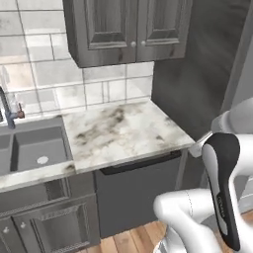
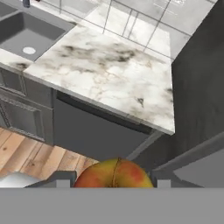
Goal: Place the beer on the top shelf of the fridge to keep it out of children's reach, and place the lemon and apple on lower shelves for easy access.
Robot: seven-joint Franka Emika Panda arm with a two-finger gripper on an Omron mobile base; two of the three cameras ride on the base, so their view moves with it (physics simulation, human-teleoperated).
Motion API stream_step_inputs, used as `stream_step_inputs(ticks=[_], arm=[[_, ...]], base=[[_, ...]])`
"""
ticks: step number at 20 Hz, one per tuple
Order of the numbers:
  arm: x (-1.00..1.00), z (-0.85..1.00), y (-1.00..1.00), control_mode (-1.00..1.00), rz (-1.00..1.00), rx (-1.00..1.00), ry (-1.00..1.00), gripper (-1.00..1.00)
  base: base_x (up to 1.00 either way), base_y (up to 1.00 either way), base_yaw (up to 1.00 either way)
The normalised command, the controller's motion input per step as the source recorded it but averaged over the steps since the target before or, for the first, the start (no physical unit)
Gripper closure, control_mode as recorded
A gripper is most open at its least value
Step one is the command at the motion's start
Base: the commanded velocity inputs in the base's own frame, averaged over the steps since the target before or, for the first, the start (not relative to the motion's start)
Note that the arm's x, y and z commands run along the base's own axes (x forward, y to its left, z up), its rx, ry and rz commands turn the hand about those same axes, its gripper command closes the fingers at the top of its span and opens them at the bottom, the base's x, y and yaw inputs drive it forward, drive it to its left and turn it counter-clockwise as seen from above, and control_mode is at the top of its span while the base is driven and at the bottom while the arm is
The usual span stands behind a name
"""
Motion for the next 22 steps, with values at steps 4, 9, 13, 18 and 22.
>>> stream_step_inputs(ticks=[4,9,13,18,22], arm=[[0.0,0.0,0.0,1.0,0.0,0.0,0.0,1.0],[0.0,0.0,0.0,1.0,0.0,0.0,0.0,1.0],[0.0,0.0,0.0,1.0,0.0,0.0,0.0,1.0],[0.0,0.0,0.0,1.0,0.0,0.0,0.0,1.0],[0.0,0.0,0.0,1.0,0.0,0.0,0.0,1.0]], base=[[0.0,-0.83,-0.41],[0.09,-0.81,-0.42],[0.24,-0.82,-0.38],[0.28,-0.8,-0.3],[0.41,-0.66,-0.1]])
